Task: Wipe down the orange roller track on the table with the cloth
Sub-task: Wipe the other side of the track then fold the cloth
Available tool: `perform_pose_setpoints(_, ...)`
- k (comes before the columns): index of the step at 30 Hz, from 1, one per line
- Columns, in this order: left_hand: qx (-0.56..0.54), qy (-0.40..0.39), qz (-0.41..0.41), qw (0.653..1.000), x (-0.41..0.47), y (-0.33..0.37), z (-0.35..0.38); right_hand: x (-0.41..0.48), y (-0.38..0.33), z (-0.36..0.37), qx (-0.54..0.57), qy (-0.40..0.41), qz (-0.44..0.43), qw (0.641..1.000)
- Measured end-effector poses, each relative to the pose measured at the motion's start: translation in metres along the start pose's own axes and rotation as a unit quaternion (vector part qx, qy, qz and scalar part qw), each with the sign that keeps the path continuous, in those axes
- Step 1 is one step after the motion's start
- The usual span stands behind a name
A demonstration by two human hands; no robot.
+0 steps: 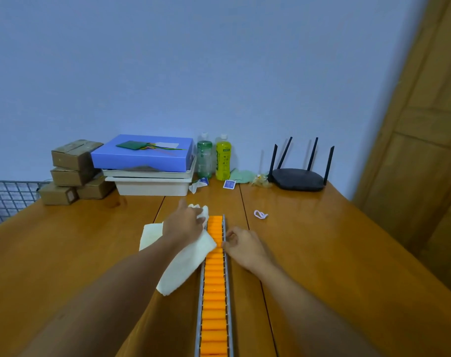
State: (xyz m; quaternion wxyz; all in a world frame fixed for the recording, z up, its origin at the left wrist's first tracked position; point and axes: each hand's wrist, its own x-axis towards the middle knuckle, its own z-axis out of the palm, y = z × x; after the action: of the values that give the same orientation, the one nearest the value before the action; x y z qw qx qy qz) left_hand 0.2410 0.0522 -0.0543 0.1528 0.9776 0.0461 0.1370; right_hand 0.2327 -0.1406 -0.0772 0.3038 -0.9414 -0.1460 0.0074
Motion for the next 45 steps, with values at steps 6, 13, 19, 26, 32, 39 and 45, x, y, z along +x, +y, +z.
perform_pose_setpoints(6,-0.027,-0.017,-0.015,0.999,0.009,-0.004,0.018,0.005,0.005,0.009,0.023,0.012,-0.014,1.0)
perform_pose_setpoints(13,-0.025,-0.031,-0.027,0.999,0.013,-0.003,0.022,0.005,0.009,0.015,0.08,0.041,-0.011,0.996)
perform_pose_setpoints(19,-0.009,-0.052,-0.022,0.998,0.007,-0.003,0.019,-0.004,0.011,0.018,0.074,0.031,-0.028,0.996)
perform_pose_setpoints(26,-0.003,-0.069,-0.01,0.998,-0.012,-0.001,0.01,-0.014,0.004,0.013,0.012,-0.044,-0.052,0.998)
perform_pose_setpoints(32,0.003,-0.076,0.002,0.997,-0.037,-0.001,0.002,-0.042,0.002,0.012,0.072,-0.014,-0.009,0.997)
perform_pose_setpoints(39,0.024,-0.075,0.005,0.997,-0.07,0.005,-0.007,-0.075,0.0,0.008,0.008,0.028,0.001,1.0)
perform_pose_setpoints(45,0.02,-0.075,0.002,0.997,-0.101,0.008,-0.014,-0.101,-0.006,0.006,0.01,0.01,0.008,1.0)
